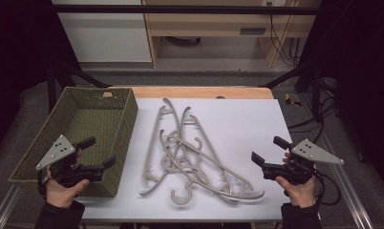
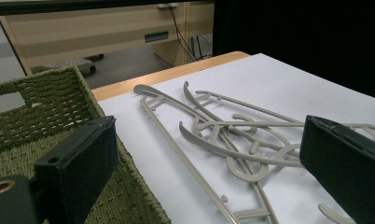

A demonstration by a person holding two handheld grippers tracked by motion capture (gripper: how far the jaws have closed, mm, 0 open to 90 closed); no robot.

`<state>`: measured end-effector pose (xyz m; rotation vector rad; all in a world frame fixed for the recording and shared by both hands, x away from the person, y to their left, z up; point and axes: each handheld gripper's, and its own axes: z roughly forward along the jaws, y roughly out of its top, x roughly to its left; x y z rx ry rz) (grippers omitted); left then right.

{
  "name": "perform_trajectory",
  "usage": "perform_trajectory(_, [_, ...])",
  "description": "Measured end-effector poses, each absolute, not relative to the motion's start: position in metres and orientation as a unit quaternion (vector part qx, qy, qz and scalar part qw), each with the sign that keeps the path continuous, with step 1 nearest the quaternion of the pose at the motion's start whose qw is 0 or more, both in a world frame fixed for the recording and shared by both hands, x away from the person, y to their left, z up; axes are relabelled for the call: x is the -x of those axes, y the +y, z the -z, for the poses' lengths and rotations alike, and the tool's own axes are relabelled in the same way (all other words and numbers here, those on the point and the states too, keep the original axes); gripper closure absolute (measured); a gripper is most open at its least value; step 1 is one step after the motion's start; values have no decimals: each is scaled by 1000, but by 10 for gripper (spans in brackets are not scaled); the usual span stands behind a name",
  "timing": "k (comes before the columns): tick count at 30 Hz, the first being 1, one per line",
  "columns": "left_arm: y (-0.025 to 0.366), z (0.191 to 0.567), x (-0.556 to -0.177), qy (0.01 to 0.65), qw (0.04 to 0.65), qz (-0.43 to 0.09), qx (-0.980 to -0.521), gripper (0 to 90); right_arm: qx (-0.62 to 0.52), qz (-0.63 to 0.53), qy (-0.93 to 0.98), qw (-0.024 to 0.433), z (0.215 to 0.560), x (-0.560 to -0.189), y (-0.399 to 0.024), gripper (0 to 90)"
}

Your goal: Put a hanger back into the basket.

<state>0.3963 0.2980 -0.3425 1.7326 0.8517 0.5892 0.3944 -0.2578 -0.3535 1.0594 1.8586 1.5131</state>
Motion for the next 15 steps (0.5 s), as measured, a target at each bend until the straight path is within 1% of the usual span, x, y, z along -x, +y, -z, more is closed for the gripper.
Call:
perform_trajectory(4, [298,342,-396,357,532,-247,-727,41,-386,-548,697,254,352,-394,-256,71])
perform_trajectory(8, [299,342,-395,358,533,-246,-726,42,-387,-531,715,236,352,-395,-246,81])
perform_trajectory(9, [299,342,-396,357,533,-245,-727,42,-372,-521,735,223,353,-396,-239,91])
perform_trajectory(10, [299,342,-396,357,533,-245,-727,42,-372,-521,735,223,353,-396,-239,91])
perform_trajectory(13, [298,343,-396,357,529,-246,-729,42,-352,-501,769,183,355,-398,-222,95])
perform_trajectory(14, [298,344,-397,356,526,-247,-732,41,-342,-486,785,176,355,-398,-209,110])
perform_trajectory(15, [297,344,-397,356,526,-247,-732,41,-342,-486,785,176,355,-398,-209,110])
